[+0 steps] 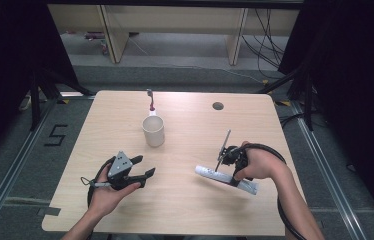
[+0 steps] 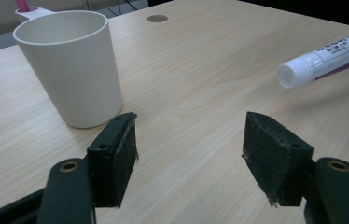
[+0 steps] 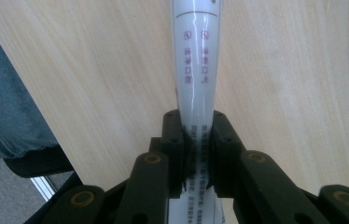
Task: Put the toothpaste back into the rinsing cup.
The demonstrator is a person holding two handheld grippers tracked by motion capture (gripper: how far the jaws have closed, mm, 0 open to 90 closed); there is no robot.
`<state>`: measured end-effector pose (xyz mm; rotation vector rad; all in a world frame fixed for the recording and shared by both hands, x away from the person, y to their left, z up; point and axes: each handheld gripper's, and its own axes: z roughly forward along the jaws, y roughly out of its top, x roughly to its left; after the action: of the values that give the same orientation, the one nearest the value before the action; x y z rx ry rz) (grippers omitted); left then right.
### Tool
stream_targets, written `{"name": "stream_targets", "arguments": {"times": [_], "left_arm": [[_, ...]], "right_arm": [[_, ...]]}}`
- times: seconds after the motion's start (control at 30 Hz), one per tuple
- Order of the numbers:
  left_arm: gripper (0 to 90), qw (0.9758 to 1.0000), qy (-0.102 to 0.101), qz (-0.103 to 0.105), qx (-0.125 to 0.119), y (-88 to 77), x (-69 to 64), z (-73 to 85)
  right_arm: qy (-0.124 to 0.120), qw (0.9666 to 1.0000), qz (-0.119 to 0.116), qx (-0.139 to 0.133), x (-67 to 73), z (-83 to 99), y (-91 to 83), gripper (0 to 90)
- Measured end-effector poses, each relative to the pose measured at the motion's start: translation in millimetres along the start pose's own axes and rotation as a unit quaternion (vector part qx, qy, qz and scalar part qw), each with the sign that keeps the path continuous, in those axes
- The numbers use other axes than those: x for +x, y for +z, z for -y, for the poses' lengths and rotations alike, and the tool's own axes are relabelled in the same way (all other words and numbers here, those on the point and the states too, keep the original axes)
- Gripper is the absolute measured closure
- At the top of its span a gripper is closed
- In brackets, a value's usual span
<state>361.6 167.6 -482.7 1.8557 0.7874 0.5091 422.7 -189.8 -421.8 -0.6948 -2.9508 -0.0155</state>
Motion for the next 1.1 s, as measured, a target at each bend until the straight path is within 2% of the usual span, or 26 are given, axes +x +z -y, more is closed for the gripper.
{"name": "stream_targets", "arguments": {"times": [0.2, 0.3, 0.37, 0.43, 0.47, 0.53, 0.73, 0.8, 0.87, 0.93, 0.97, 1.03, 1.07, 1.1], "left_arm": [[35.2, 0.9997, 0.012, 0.023, -0.004, 0.9, -7.0, -4.2], [35.7, 0.9986, 0.02, 0.048, -0.006, 2.4, -12.6, -5.9], [36.6, 0.9985, 0.024, 0.05, -0.004, 2.2, -14.3, -6.2], [37.2, 0.9976, 0.034, 0.06, -0.002, 2.0, -17.1, -6.9], [37.4, 0.9975, 0.033, 0.063, -0.002, 2.1, -18.4, -7.0], [37.6, 0.9967, 0.036, 0.073, -0.001, 2.0, -20.7, -7.8], [39.7, 0.994, 0.051, 0.097, 0.002, 2.7, -26.4, -9.9], [40.2, 0.992, 0.059, 0.111, 0.006, 2.9, -29.5, -10.9], [40.8, 0.9902, 0.069, 0.121, 0.007, 3.0, -31.5, -12.4], [41.0, 0.9881, 0.072, 0.136, 0.007, 3.5, -32.7, -13.9], [41.3, 0.9873, 0.077, 0.139, 0.01, 3.1, -33.4, -15.1], [41.7, 0.9844, 0.085, 0.153, 0.018, 3.7, -34.8, -17.6], [41.8, 0.9833, 0.089, 0.157, 0.02, 4.3, -35.6, -18.7], [41.9, 0.9819, 0.092, 0.164, 0.021, 5.3, -36.4, -19.5]], "right_arm": [[-0.019, 0.9998, -0.005, 0.003, 2.9, -7.0, -7.5, 79.1], [-0.037, 0.9992, -0.011, 0.013, 6.2, -12.8, -9.7, 79.0], [-0.043, 0.9988, -0.011, 0.021, 8.7, -15.7, -11.4, 79.0], [-0.046, 0.9986, -0.014, 0.023, 9.9, -16.8, -12.2, 79.0], [-0.046, 0.9985, -0.009, 0.028, 12.1, -18.7, -13.7, 79.0], [-0.054, 0.9978, -0.015, 0.036, 15.7, -22.2, -16.6, 79.0], [-0.071, 0.9967, -0.015, 0.038, 21.6, -27.9, -18.5, 79.0], [-0.074, 0.9965, -0.016, 0.035, 24.0, -29.3, -19.0, 79.0], [-0.099, 0.9946, -0.016, 0.028, 25.5, -31.3, -18.0, 78.9], [-0.093, 0.9952, -0.011, 0.029, 27.1, -31.2, -18.3, 79.0], [-0.097, 0.9947, -0.014, 0.032, 27.4, -31.7, -18.7, 78.9], [-0.109, 0.9936, -0.023, 0.018, 27.9, -32.2, -17.7, 79.0], [-0.108, 0.9937, -0.02, 0.022, 29.4, -32.7, -19.3, 78.9], [-0.119, 0.9926, -0.02, 0.017, 29.5, -33.8, -19.7, 78.9]]}}
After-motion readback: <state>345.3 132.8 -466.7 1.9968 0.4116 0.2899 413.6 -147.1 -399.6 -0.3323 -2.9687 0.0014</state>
